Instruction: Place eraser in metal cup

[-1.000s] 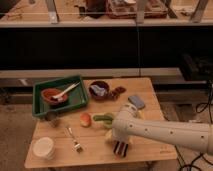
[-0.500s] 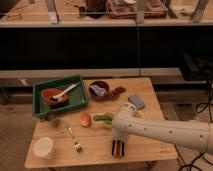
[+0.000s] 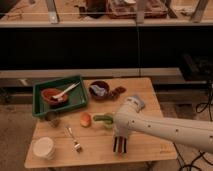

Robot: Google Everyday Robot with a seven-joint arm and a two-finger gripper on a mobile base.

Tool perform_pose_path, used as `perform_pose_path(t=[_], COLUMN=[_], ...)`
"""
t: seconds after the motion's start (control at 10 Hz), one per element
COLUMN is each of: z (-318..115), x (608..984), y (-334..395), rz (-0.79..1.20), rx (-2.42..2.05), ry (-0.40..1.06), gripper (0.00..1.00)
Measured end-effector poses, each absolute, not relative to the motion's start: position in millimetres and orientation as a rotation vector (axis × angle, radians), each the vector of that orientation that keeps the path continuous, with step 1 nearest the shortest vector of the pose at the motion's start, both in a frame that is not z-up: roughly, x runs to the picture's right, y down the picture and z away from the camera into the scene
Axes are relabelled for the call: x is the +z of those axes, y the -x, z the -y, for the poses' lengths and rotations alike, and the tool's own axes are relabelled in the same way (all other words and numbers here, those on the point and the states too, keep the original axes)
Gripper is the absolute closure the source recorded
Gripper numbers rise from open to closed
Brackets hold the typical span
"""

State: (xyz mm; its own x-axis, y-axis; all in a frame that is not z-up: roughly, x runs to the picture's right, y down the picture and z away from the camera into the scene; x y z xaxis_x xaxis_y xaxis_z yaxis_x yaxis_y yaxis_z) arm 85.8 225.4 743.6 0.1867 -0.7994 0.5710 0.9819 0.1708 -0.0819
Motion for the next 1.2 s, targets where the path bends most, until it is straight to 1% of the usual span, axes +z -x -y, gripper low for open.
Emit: perform_pose_path(t=[0.3, 0.4, 0.6, 0.8, 1.2], z=[-172.4, -144.6, -103.6, -73.3, -57.1], x=[695.7, 679.8, 660.8, 647.7, 646.0], y=[-87.8, -80.2, -55.4, -6.4, 97.2], rz=[0.441, 0.45, 0.489, 0.548, 0.618], rx=[-1.391, -1.443, -1.552, -1.678, -1.863], ry=[0.446, 0.419, 0.366, 0.31, 0.261], gripper=[1.0, 1.0, 1.0, 1.0, 1.0])
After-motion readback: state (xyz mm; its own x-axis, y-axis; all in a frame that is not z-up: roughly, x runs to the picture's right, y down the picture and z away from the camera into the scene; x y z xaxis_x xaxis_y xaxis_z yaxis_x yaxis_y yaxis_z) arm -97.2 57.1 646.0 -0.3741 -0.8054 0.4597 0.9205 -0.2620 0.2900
